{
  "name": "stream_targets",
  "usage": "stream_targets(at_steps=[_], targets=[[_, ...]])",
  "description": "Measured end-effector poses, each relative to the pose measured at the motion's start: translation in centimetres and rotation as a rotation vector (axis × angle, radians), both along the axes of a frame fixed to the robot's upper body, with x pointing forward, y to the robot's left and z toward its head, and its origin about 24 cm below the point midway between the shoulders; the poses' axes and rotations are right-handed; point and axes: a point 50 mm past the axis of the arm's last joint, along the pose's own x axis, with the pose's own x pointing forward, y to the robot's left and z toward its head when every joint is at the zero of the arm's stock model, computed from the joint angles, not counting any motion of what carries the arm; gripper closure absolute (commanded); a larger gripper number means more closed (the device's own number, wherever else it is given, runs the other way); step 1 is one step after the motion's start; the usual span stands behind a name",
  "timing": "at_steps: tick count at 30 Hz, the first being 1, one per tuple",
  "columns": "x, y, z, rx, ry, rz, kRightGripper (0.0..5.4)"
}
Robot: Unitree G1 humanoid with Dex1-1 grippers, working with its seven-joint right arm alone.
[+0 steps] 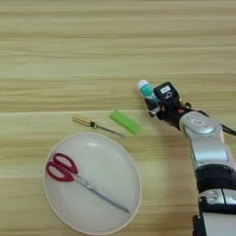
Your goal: Move the objects on the table
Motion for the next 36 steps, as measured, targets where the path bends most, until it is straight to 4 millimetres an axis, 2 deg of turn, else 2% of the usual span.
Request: stream_targets(at_steps=[23, 24, 36], targets=[[-0.5, -0.1, -1.6, 0.014, 0.086, 0.011, 3.73], [-0.5, -0.1, -1.6, 0.015, 0.086, 0.012, 3.37], [-0.4, -0.1, -1.4, 0.029, 0.075, 0.012, 1.87]])
